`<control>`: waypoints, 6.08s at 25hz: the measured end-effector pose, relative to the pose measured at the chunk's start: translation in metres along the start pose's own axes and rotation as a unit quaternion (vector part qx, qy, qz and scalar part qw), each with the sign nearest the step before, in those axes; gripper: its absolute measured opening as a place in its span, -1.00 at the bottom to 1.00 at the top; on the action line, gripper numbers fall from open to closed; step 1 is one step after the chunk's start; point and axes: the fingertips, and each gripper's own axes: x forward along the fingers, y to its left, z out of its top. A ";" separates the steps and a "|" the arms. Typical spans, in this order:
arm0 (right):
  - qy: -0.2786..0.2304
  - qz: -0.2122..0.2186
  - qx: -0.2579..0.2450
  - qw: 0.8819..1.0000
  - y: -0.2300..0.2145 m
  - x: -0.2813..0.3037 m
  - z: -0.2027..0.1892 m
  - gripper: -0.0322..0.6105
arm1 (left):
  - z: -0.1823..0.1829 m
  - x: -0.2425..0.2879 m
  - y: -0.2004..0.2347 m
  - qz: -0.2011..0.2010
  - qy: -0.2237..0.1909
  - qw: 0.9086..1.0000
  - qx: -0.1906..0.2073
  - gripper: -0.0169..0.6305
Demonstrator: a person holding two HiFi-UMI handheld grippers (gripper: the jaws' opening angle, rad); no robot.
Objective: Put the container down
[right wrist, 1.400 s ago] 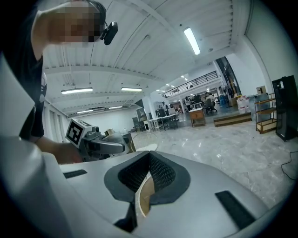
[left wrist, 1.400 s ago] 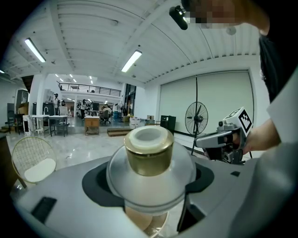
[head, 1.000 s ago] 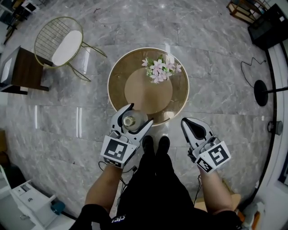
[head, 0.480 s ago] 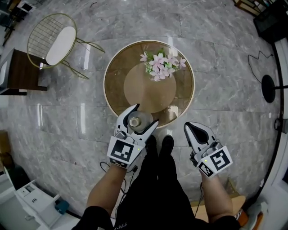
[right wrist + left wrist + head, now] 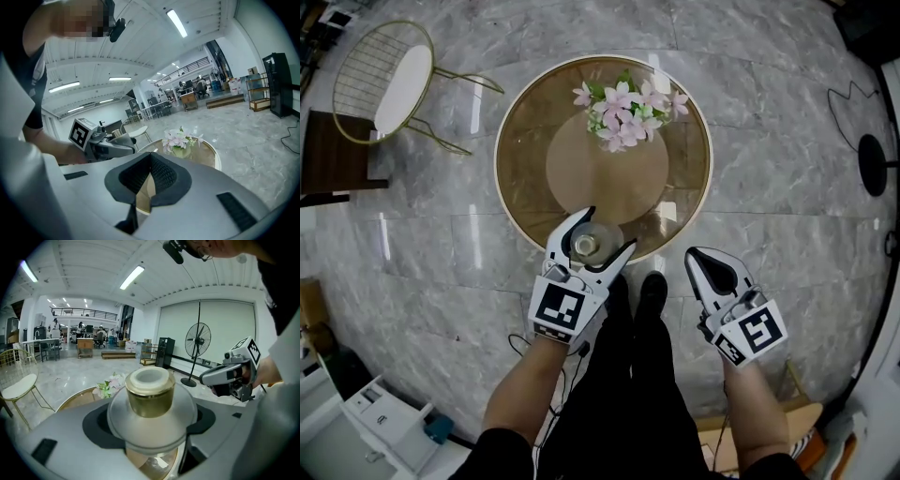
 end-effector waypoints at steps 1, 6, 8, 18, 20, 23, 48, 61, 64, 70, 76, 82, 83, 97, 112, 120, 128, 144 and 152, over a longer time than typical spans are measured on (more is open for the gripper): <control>0.003 0.001 0.001 1.000 -0.003 0.002 -0.006 -0.85 | -0.006 0.007 0.001 -0.001 0.002 1.000 0.002 0.13; 0.014 0.008 0.001 1.000 -0.015 0.013 -0.031 -0.85 | -0.031 0.037 -0.002 -0.006 0.011 1.000 0.006 0.13; 0.017 0.010 0.000 1.000 -0.021 0.017 -0.039 -0.85 | -0.040 0.048 -0.005 -0.012 0.014 1.000 0.006 0.13; 0.019 0.005 0.015 1.000 -0.058 0.029 -0.078 -0.85 | -0.082 0.107 -0.013 -0.035 0.050 0.998 0.023 0.13; 0.022 0.005 0.019 1.000 -0.063 0.030 -0.086 -0.85 | -0.087 0.118 -0.014 -0.039 0.056 0.997 0.027 0.13; 0.029 0.005 0.022 0.999 -0.070 0.030 -0.097 -0.85 | -0.096 0.134 -0.017 -0.045 0.064 0.996 0.035 0.13; 0.035 -0.012 0.031 0.999 -0.102 0.017 -0.114 -0.85 | -0.130 0.222 -0.029 -0.069 0.089 0.991 0.067 0.13; 0.040 -0.022 0.034 0.998 -0.100 0.012 -0.122 -0.85 | -0.142 0.232 -0.034 -0.086 0.099 0.987 0.093 0.13; 0.040 -0.023 0.032 0.998 -0.099 0.011 -0.123 -0.85 | -0.146 0.233 -0.036 -0.089 0.098 0.986 0.097 0.13; 0.040 -0.028 0.036 0.998 -0.093 0.004 -0.128 -0.85 | -0.153 0.233 -0.039 -0.091 0.100 0.985 0.106 0.13; 0.041 -0.034 0.040 0.998 -0.090 -0.004 -0.135 -0.85 | -0.152 0.232 -0.043 -0.093 0.099 0.983 0.125 0.13; 0.036 -0.028 0.036 0.998 -0.078 -0.005 -0.133 -0.85 | -0.152 0.225 -0.046 -0.090 0.095 0.983 0.125 0.13; 0.035 -0.027 0.034 0.998 -0.076 -0.005 -0.132 -0.85 | -0.150 0.223 -0.046 -0.088 0.091 0.984 0.123 0.13; 0.024 -0.009 0.006 1.000 -0.009 -0.037 -0.062 -0.85 | -0.065 0.124 -0.059 -0.057 0.053 0.993 0.093 -0.01; -0.026 -0.009 -0.021 0.999 0.056 -0.109 0.068 -0.85 | 0.095 -0.020 -0.092 -0.040 0.020 0.995 0.091 -0.89; -0.054 0.015 -0.028 0.998 0.092 -0.148 0.124 -0.86 | 0.152 -0.093 -0.104 -0.007 -0.016 1.000 -0.026 -0.90; -0.084 0.037 -0.053 0.994 0.111 -0.179 0.167 -0.86 | 0.184 -0.135 -0.141 -0.012 0.001 1.000 0.013 -0.90; -0.141 0.055 -0.112 0.982 0.159 -0.201 0.251 -0.87 | 0.267 -0.234 -0.101 0.087 -0.128 0.988 0.021 -0.90; -0.178 0.031 -0.116 0.977 0.209 -0.189 0.285 -0.87 | 0.268 -0.306 -0.059 0.088 -0.149 0.985 0.016 -0.90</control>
